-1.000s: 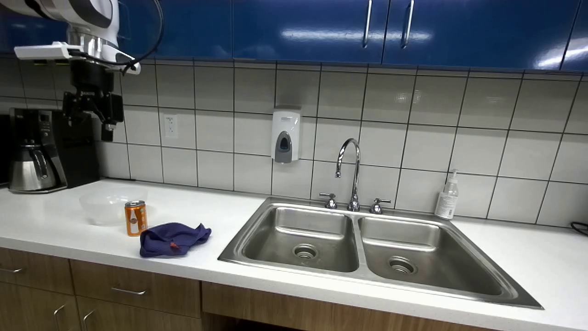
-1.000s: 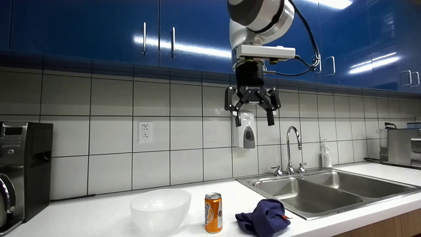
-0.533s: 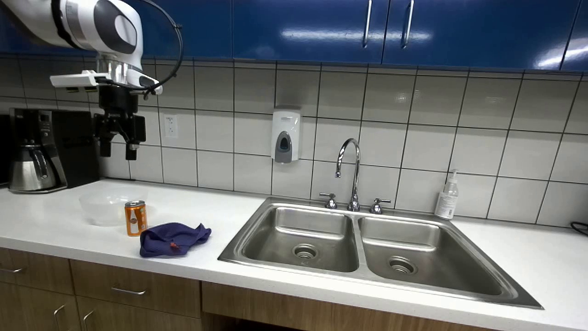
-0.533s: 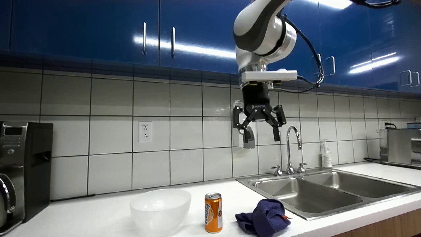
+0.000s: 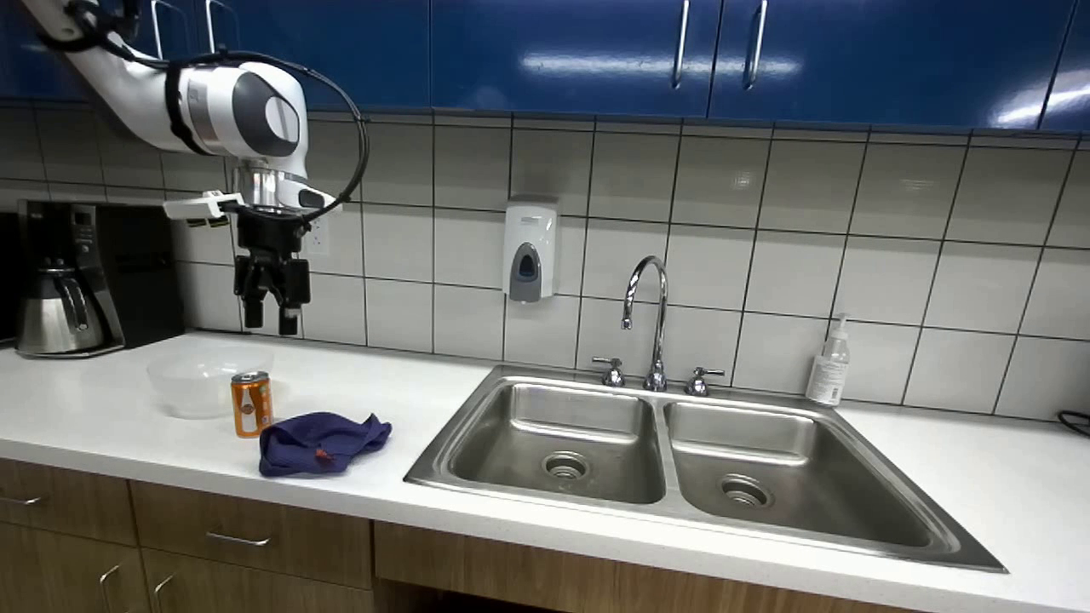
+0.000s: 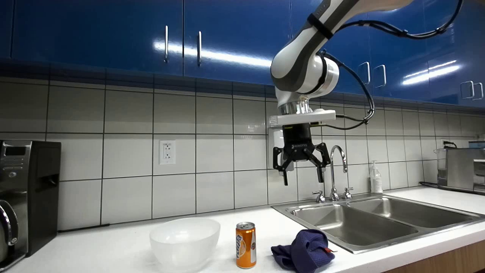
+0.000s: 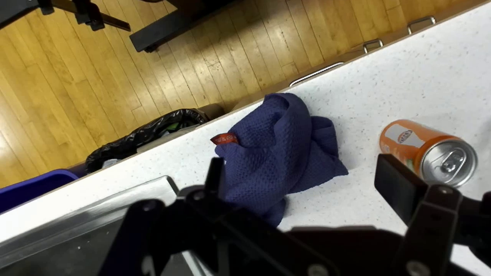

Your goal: Place the towel in the bowl

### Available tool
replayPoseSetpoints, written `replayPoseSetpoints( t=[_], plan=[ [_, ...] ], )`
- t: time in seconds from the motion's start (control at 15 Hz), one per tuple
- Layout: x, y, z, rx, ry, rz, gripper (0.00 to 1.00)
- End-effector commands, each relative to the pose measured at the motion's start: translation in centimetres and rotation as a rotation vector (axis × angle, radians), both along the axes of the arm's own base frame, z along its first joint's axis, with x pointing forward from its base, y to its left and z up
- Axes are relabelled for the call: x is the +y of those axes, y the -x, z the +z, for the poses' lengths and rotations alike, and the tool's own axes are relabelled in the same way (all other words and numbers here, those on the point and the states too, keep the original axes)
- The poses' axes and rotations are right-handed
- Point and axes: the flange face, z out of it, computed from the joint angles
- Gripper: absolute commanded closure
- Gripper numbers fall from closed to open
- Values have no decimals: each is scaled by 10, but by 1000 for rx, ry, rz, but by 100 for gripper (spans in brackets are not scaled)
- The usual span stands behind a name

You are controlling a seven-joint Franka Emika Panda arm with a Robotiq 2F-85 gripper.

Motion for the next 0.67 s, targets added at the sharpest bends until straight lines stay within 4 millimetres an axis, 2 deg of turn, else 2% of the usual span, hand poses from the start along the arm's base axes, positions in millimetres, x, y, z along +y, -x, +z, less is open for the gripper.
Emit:
replayPoseSetpoints(
  t=[0.0, 0.27, 0.6],
  plan=[
    [-7, -17, -16, -11, 44, -96, 0],
    [-18, -26, -38, 5, 85, -186, 0],
    [-24, -27, -63, 51, 119, -275, 0]
  ],
)
